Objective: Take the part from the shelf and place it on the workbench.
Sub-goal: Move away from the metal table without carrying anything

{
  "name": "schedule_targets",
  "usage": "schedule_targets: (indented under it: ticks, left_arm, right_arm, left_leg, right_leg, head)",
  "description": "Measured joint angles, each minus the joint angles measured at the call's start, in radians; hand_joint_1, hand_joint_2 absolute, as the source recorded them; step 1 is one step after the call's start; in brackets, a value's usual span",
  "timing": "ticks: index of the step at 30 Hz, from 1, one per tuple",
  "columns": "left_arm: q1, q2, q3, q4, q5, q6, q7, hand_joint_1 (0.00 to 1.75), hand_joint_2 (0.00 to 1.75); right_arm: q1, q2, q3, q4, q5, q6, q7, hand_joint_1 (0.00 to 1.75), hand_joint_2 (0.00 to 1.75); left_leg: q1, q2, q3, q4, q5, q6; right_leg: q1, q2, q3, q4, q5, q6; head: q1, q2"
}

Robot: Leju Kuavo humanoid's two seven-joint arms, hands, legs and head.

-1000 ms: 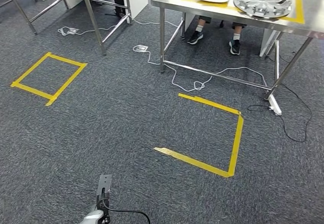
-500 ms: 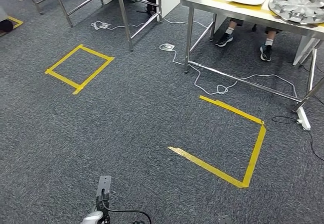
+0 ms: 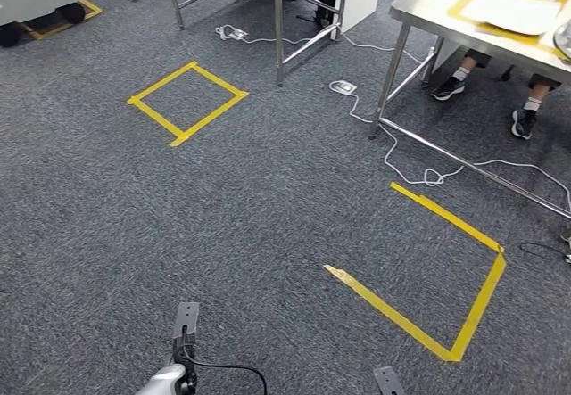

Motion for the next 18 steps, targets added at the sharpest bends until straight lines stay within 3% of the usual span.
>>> schedule_targets:
  ticks: [1,3,5,7,9,12,13,14,15,16,18]
  left_arm:
    - [-0.001,-0.001,-0.002,0.000,0.000,0.001,0.000,0.00,0.00]
    - [-0.004,-0.004,-0.005,0.000,0.000,0.001,-0.001,0.00,0.00]
    - [-0.006,-0.006,-0.006,0.000,0.000,0.002,-0.001,0.00,0.00]
    - [-0.006,-0.007,-0.007,0.000,0.000,0.002,-0.002,0.00,0.00]
    - [-0.006,-0.007,-0.007,0.000,0.000,0.002,-0.002,0.00,0.00]
    - [-0.013,-0.008,-0.012,0.000,-0.001,-0.002,0.002,0.00,0.00]
    - [-0.013,-0.008,-0.015,0.000,-0.002,-0.004,0.005,0.00,0.00]
    - [-0.014,-0.008,-0.018,0.001,-0.003,-0.007,0.008,0.00,0.00]
    - [-0.015,-0.008,-0.021,0.002,-0.005,-0.009,0.012,0.00,0.00]
    - [-0.017,-0.008,-0.026,0.002,-0.007,-0.012,0.015,0.00,0.00]
    - [-0.026,-0.008,-0.034,0.003,-0.012,-0.018,0.022,0.00,0.00]
  right_arm:
    - [-0.002,0.000,0.004,0.001,0.003,0.001,0.002,0.00,0.00]
    - [-0.008,-0.001,0.011,0.001,0.004,0.002,0.004,0.00,0.00]
    - [-0.013,-0.001,0.015,0.002,0.005,0.003,0.006,0.00,0.00]
    - [-0.016,-0.001,0.019,0.003,0.006,0.004,0.008,0.00,0.00]
    - [-0.017,-0.001,0.022,0.003,0.009,0.005,0.008,0.00,0.00]
    - [-0.018,-0.002,0.033,0.006,0.023,0.019,0.010,0.00,0.00]
    - [-0.020,-0.002,0.039,0.007,0.030,0.027,0.013,0.00,0.00]
    - [-0.023,-0.001,0.047,0.008,0.037,0.034,0.016,0.00,0.00]
    - [-0.029,-0.001,0.055,0.009,0.044,0.041,0.019,0.00,0.00]
    - [-0.036,0.000,0.065,0.009,0.052,0.048,0.022,0.00,0.00]
    - [-0.051,0.002,0.084,0.010,0.066,0.062,0.027,0.00,0.00]
  left_leg:
    - [-0.001,-0.011,0.002,0.000,0.000,0.000]
    - [-0.002,-0.030,0.003,0.002,-0.001,-0.003]
    - [-0.001,-0.046,-0.004,0.005,0.001,-0.013]
    - [0.002,-0.060,-0.010,0.005,0.004,-0.025]
    - [0.002,-0.040,-0.022,0.033,-0.016,-0.037]
    - [0.007,0.013,-0.102,0.200,-0.101,-0.053]
    - [0.010,0.019,-0.130,0.256,-0.120,-0.057]
    - [0.013,0.023,-0.143,0.282,-0.120,-0.059]
    - [0.015,0.026,-0.138,0.270,-0.102,-0.060]
    - [0.016,0.030,-0.114,0.222,-0.070,-0.059]
    - [0.011,0.064,-0.045,0.087,-0.011,-0.053]
  right_leg:
    - [0.000,0.007,0.021,-0.056,0.040,-0.003]
    - [-0.002,0.043,0.078,-0.192,0.103,-0.011]
    - [-0.002,0.068,0.110,-0.256,0.116,-0.017]
    - [-0.001,0.057,0.117,-0.262,0.117,-0.023]
    - [-0.004,0.038,0.122,-0.269,0.120,-0.034]
    - [-0.005,0.003,0.126,-0.273,0.120,-0.045]
    - [-0.005,-0.009,0.126,-0.273,0.118,-0.046]
    - [-0.004,-0.020,0.127,-0.272,0.117,-0.046]
    - [-0.004,-0.029,0.127,-0.272,0.116,-0.045]
    - [-0.004,-0.037,0.129,-0.272,0.115,-0.044]
    - [-0.001,-0.051,0.133,-0.271,0.110,-0.037]
  head:
    - [0.000,0.000]
    - [0.000,0.000]
    - [-0.001,0.000]
    - [-0.001,0.000]
    - [-0.005,0.000]
    - [-0.014,0.000]
    - [-0.014,0.000]
    - [-0.014,0.000]
    - [-0.014,0.000]
    - [-0.014,0.000]
    - [-0.015,0.000]
